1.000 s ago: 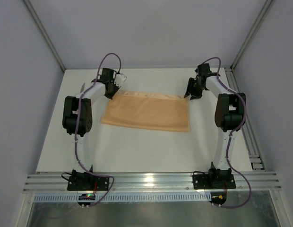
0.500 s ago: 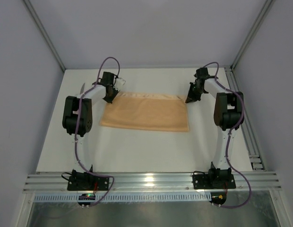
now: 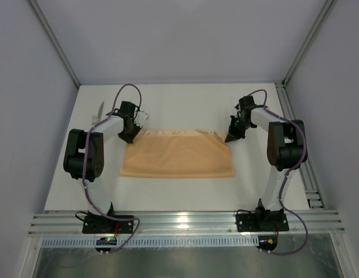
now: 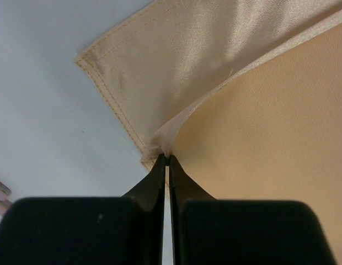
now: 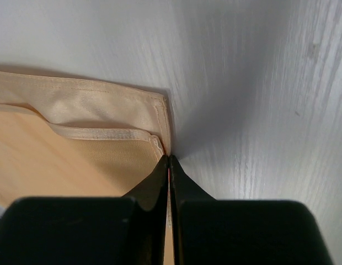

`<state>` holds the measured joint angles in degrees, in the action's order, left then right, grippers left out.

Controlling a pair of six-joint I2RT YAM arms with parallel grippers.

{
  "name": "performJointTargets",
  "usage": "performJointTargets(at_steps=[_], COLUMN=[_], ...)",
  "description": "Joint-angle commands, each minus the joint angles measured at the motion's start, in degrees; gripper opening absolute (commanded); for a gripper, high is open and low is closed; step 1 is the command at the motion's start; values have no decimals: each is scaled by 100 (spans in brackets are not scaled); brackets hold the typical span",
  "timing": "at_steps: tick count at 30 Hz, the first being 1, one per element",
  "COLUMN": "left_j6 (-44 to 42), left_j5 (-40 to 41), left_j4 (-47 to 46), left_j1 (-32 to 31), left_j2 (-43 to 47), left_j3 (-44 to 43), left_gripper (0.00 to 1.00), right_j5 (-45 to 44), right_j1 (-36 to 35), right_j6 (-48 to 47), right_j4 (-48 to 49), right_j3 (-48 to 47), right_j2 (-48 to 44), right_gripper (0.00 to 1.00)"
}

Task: Fold the napkin into a case and place the utensils inside
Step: Fold and flatten the napkin at the center of the board.

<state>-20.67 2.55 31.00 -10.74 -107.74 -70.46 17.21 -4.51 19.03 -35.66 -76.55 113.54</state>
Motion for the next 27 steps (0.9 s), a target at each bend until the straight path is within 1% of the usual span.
performJointTargets(at_steps=[1, 2, 3, 4, 7, 10, 19, 22, 27], left_j6=[238, 247, 247, 256, 221, 151, 115, 107, 124], left_j5=[-237, -237, -237, -220, -219, -228, -202, -219, -220], left_j4=[537, 573, 600, 617, 644, 609, 565, 582, 582], left_j1=[28, 37, 63, 81, 99, 99, 99, 99, 99], left_j2=[385, 455, 465, 482, 421, 324, 166, 157, 157], left_j3=[67, -3, -38, -82, -258, -320, -425, -451, -408], left_gripper=[0, 0, 0, 0, 0, 0, 0, 0, 0], right_j5=[-173, -261, -358, -507, -570, -316, -288, -437, -456], right_j1=[-23, -23, -15, -14, -14, -41, -216, -287, -313], right_j6=[-171, -206, -259, -276, -373, -496, -558, -549, -602], right_j4=[-230, -283, -379, -424, -425, -345, -293, -284, -310], right_j3=[132, 123, 97, 27, -157, -307, -439, -588, -721], right_j2=[-437, -516, -560, -595, -727, -728, -298, -139, 116], right_gripper=[3, 6, 12, 15, 20, 24, 27, 33, 34])
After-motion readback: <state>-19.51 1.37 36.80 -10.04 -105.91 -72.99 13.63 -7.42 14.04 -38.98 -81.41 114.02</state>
